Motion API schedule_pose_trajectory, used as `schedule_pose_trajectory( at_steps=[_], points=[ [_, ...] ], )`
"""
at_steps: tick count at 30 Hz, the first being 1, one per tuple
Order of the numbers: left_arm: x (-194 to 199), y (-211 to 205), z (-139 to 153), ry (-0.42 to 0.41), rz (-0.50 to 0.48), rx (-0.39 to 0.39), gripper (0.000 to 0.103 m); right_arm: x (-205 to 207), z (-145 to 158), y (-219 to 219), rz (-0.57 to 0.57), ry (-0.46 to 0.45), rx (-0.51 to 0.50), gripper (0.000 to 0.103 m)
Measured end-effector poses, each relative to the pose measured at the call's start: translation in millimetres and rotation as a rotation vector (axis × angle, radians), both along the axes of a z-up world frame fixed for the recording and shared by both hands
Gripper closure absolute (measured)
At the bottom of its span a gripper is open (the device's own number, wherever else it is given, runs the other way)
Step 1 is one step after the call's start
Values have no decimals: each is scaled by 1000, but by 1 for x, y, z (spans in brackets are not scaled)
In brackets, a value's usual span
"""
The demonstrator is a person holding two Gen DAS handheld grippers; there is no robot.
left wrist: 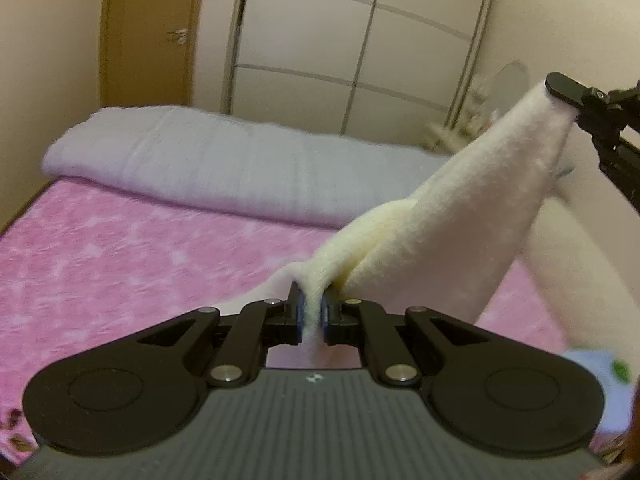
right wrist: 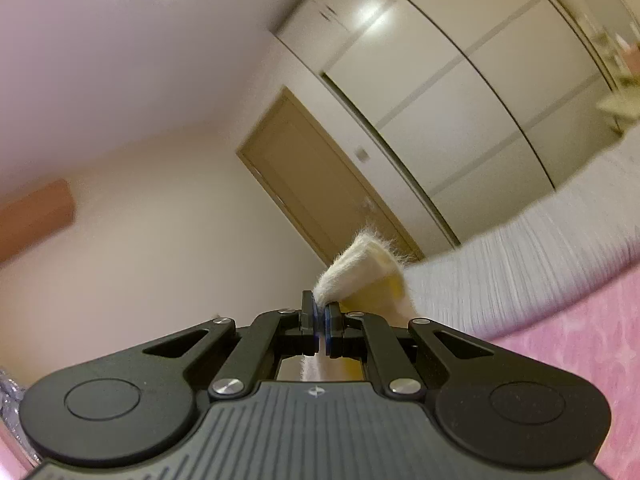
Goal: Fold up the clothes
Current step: 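Carry the sweater to the open bed area and drop it with both grippers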
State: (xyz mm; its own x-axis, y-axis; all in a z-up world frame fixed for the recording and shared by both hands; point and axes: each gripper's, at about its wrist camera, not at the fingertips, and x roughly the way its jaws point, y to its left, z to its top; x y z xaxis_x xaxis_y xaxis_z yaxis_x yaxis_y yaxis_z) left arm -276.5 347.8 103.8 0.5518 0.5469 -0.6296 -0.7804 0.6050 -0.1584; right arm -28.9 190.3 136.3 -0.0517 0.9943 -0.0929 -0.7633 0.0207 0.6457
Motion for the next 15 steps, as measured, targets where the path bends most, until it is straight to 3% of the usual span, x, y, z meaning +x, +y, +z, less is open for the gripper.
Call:
schedule_pose_trajectory(
  at_steps=[7,10,11,12,15],
  points=[
    [-33,39,-61,148,70,-144,96,-44,-37,59,-9,-31,-302,96],
    [-49,37,-87,229,119,-145,96,-80,-64,87,49,-99,-528,76],
    [-53,37,-91,248,132,-135,96,-88,-72,95,58,-128,-593,63],
    [-56,36,-94,259,142,-127,95,-96,-79,101,68,-152,-649,62],
    [-63,29,-95,278,170,-114,95,-107,-91,90,99,-149,-675,60]
  ],
)
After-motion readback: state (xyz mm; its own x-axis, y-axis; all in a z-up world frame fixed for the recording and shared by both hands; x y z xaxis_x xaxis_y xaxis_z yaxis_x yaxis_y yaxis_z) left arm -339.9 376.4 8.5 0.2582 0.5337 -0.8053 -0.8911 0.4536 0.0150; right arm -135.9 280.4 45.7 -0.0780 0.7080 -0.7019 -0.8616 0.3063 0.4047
